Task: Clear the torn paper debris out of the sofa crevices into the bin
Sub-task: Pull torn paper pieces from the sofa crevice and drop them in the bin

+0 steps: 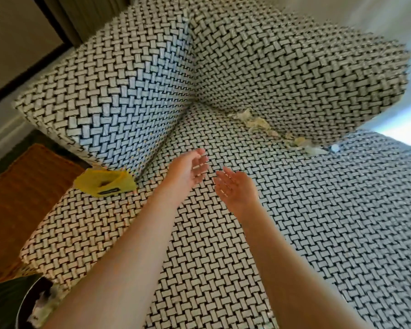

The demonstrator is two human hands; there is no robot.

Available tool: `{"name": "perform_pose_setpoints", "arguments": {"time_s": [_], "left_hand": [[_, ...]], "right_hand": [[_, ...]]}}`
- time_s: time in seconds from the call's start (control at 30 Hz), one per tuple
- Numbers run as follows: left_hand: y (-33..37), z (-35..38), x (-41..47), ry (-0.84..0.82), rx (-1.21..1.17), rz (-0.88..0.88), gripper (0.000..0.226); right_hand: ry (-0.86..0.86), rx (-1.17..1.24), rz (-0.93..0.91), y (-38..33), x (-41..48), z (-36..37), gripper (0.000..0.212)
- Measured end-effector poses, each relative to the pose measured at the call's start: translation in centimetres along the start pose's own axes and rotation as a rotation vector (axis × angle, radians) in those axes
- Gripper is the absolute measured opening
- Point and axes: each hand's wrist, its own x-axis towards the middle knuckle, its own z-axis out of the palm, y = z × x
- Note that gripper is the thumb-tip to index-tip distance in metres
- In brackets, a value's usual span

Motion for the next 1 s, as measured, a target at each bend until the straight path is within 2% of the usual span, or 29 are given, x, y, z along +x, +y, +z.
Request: {"name": "perform_pose_setpoints", "arguments": {"time_s": [0.13,0.3,0.37,0.5,0.57,0.73,0.83,1.0], "left_hand": [[1.3,3.3,2.1,0.002,0.088,0.010,0.021],[2.4,6.5,6.4,0.077,0.246,0.037,0.010],[2.3,7.5,8.5,0.092,0.400,0.126,0.014],[2.0,9.9,12.0,0.056,0.754,0.411,0.017],[1.9,11.8,14.0,0.010,0.826,0.471,0.016],[1.8,15.5,17.7,-0.124,0.963,0.544,0.016],[1.4,15.8,19.3,-0.132,1.098,0.589,0.012],[-0.2,15.5,20.6,-0.072,1.270,0.674,0.006]], "right_hand": [[0.011,0.050,-0.027,-3.1,1.4,-0.4,0.036],[0.053,0.015,-0.096,-6.9,4.1,-0.8,0.028],[0.121,-0.029,-0.129,-8.3,5.5,-1.1,0.022],[0.248,-0.137,-0.202,-11.0,8.1,-2.1,0.011],[0.282,-0.262,-0.267,-12.2,9.6,-2.8,0.011],[0.355,-0.736,-0.474,-13.3,13.7,-4.0,0.025],[0.371,-1.001,-0.609,-13.3,15.6,-4.0,0.029],[0.524,-1.479,-0.628,-13.4,16.8,-3.3,0.027]]}}
